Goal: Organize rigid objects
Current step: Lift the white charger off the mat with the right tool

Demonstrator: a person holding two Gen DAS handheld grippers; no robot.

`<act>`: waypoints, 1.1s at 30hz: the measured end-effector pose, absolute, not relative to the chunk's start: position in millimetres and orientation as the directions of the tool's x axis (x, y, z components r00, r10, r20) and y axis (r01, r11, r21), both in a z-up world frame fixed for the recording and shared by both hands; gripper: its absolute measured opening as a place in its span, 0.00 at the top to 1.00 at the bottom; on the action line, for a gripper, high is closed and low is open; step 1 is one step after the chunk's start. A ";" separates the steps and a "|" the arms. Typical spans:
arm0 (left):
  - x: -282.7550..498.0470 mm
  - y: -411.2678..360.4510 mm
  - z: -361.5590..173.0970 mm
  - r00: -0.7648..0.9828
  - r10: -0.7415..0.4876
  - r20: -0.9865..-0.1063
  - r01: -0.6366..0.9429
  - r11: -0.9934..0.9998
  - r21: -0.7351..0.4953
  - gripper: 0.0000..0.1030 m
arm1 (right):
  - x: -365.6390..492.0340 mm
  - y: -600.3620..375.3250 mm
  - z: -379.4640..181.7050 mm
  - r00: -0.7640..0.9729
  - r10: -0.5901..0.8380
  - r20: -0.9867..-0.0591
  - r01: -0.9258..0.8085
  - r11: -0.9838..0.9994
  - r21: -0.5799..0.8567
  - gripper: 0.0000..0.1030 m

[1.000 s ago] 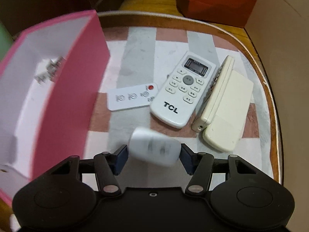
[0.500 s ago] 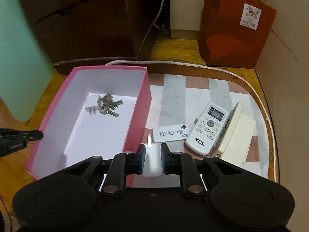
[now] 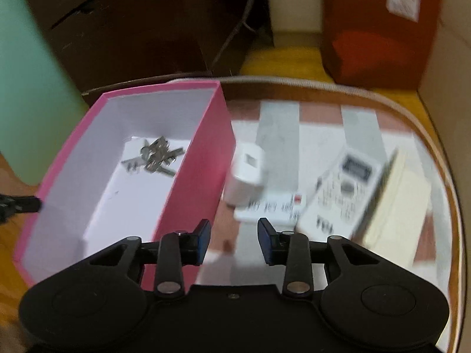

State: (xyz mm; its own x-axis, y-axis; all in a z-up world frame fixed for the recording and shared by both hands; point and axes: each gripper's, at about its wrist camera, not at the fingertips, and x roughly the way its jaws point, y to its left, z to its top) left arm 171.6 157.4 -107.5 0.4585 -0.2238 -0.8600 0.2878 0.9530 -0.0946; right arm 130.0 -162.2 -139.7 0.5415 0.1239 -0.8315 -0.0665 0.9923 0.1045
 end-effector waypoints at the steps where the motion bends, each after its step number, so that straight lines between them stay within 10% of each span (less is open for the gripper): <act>1: 171.4 156.9 -107.5 0.459 -0.223 -0.860 0.289 0.953 -0.093 0.98 | 136.7 -163.4 -144.2 0.541 0.118 -0.832 -0.076 0.993 0.092 0.56; 22: 170.2 154.4 -107.5 0.464 -0.217 -0.859 0.294 0.952 -0.082 0.98 | 227.1 -195.3 -202.0 0.483 0.015 -0.875 0.038 0.999 0.038 0.22; 33: 169.8 154.7 -107.6 0.463 -0.222 -0.858 0.293 0.952 -0.088 0.98 | 215.3 -197.6 -202.5 0.477 -0.026 -0.879 0.124 0.992 0.037 0.37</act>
State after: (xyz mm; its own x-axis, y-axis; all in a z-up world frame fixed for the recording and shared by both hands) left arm 169.8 154.7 -107.6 0.4635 -0.2219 -0.8579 0.2926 0.9522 -0.0883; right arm 215.3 -197.6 -202.5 0.4765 -0.0263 -0.8788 0.1237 0.9916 0.0374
